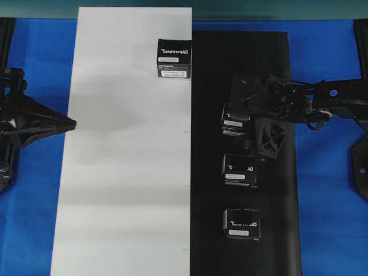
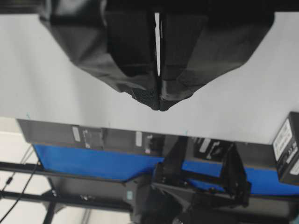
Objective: Place the box from the black base onto the white base.
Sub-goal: 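Move the right gripper over the top black box and close on it, then lift the box and carry it left onto the white base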
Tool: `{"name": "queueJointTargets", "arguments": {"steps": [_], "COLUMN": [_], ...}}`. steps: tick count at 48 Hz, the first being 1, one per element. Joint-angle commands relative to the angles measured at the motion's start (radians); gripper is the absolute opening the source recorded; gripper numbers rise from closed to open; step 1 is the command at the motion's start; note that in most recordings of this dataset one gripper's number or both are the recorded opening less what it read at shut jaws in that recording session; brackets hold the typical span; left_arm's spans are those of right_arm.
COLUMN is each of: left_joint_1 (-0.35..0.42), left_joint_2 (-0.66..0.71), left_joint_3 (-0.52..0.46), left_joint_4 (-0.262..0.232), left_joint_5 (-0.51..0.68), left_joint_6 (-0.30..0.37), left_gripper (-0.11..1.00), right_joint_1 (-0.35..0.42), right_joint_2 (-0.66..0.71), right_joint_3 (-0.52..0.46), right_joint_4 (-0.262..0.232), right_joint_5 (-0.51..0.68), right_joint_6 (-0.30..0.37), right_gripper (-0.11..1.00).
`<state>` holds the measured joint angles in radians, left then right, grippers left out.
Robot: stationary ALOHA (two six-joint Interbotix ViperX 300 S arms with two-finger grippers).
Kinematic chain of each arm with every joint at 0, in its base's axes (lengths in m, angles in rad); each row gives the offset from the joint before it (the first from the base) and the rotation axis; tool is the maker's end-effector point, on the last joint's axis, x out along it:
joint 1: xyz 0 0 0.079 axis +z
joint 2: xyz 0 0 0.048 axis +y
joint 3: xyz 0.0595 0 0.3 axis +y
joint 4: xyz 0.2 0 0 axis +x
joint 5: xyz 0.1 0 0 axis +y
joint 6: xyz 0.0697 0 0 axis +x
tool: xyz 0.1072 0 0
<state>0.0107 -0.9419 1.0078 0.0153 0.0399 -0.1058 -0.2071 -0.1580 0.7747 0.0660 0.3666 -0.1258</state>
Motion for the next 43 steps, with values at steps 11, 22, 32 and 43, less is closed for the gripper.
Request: {"name": "queueJointTargets", "arguments": {"steps": [11,22,32,43], "left_joint_1": [-0.003,-0.005,-0.005,-0.005], "left_joint_2": [0.006,0.003,0.006,0.000], "left_joint_3": [-0.029,-0.031,-0.032,-0.032], "left_joint_4": [0.003,0.003,0.003,0.003], "left_joint_5": [-0.005,-0.026,-0.028,-0.028], "left_joint_6": [-0.003,-0.002,0.002,0.002], "left_gripper": [-0.01,-0.01,-0.01,-0.01], "right_joint_1": [0.011,0.011,0.011,0.015], "right_joint_2": [-0.023,-0.083,-0.144,-0.150], "right_joint_3": [-0.018,-0.046,-0.120,-0.261], "right_joint_4": [0.005,0.005,0.005,0.005], "right_joint_5": [0.026,0.137,0.236,0.341], "right_joint_6": [0.003,0.005,0.005,0.005], "right_gripper": [0.70,0.57,0.57,0.57]}}
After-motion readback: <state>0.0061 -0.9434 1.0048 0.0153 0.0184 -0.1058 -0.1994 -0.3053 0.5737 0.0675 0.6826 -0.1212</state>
